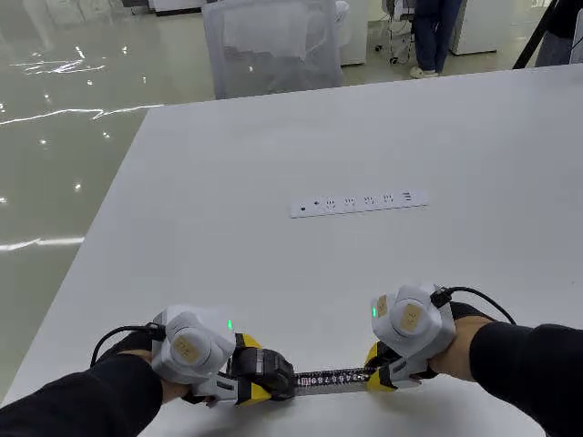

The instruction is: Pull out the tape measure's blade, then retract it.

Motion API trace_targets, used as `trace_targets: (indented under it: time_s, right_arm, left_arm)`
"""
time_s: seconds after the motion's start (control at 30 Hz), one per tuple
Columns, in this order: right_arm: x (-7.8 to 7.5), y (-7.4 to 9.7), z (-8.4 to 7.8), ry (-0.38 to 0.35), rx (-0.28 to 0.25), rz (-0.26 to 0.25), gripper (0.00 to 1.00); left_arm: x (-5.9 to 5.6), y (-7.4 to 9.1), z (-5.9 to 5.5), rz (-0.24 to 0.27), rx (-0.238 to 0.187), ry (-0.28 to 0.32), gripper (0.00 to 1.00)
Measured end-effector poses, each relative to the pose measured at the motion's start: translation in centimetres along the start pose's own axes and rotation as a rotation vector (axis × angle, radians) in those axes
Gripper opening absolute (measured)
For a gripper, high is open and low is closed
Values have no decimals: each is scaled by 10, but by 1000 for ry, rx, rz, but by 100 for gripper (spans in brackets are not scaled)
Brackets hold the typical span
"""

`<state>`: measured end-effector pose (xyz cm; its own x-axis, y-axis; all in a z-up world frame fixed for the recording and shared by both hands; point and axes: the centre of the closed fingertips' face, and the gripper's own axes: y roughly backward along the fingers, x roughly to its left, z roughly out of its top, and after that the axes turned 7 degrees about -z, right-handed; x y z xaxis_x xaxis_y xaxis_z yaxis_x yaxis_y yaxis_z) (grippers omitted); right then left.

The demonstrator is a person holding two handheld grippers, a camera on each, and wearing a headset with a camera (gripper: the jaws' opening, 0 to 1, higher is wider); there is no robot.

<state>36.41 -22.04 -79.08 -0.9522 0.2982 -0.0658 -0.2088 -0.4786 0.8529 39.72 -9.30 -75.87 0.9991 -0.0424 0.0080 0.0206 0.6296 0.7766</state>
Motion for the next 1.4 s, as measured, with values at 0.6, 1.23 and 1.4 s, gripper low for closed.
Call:
trace_targets:
  time_s: [0.6,1.23,1.4]
  right_arm:
    - [-4,11,-17,-1,21,-4,5]
    - [-8,21,-33,-8,31,1,5]
    - [-9,21,-35,-6,35,2,5]
  left_arm:
    - [0,0,0,0,4,-2,30]
    - [-1,-1,1,-1,3,1,30]
    - [0,-1,1,-1,4,1,30]
